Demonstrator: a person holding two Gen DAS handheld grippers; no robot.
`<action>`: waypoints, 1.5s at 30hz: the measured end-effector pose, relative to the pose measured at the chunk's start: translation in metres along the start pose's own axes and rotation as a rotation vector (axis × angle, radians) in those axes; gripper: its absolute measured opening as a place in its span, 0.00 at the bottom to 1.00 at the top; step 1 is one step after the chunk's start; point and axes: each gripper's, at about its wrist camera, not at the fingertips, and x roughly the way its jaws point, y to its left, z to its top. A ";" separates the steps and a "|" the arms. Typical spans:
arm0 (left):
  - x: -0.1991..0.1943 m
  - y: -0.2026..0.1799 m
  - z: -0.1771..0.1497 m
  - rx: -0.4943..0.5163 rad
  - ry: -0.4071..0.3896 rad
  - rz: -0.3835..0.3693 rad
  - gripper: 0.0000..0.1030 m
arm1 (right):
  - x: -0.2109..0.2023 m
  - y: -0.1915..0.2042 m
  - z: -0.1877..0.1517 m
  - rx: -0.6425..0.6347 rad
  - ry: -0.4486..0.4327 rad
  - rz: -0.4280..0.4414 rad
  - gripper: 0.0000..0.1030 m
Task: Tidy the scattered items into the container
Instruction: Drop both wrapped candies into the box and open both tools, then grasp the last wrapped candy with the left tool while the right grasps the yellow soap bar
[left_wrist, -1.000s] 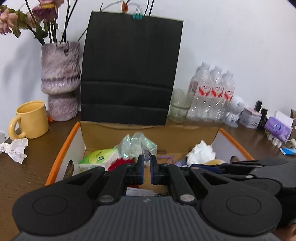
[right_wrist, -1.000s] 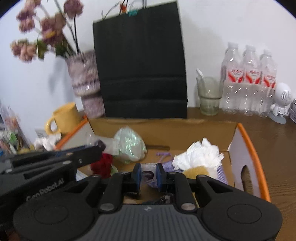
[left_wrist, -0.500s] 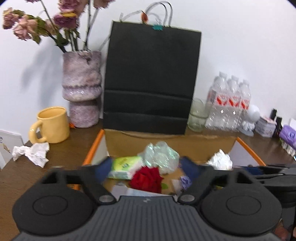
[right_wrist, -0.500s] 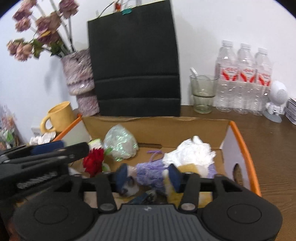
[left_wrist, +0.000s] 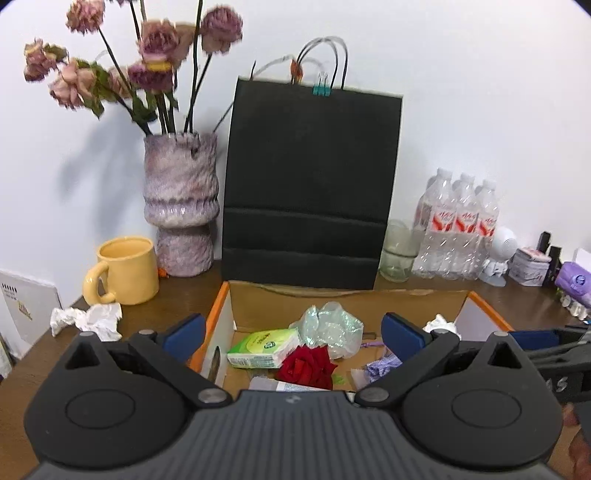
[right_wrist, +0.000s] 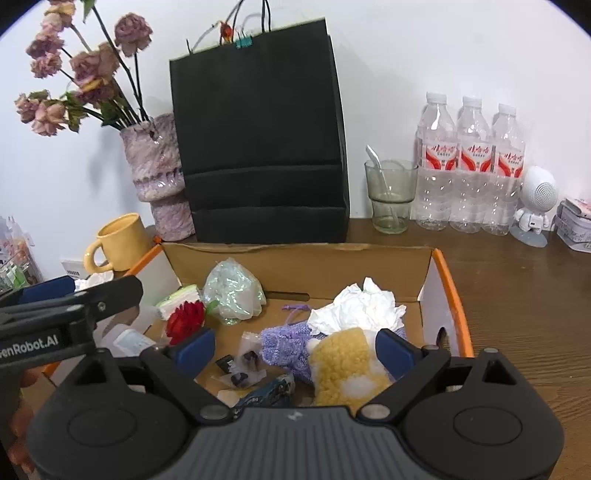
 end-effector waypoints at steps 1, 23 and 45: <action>-0.008 0.001 0.000 0.004 -0.015 -0.003 1.00 | -0.009 -0.001 0.000 -0.003 -0.021 0.001 0.91; -0.087 0.009 -0.098 0.042 0.231 -0.064 1.00 | -0.093 0.009 -0.120 -0.146 0.027 0.034 0.89; -0.037 -0.039 -0.104 0.101 0.313 -0.083 0.80 | -0.046 0.017 -0.115 -0.199 0.110 0.078 0.22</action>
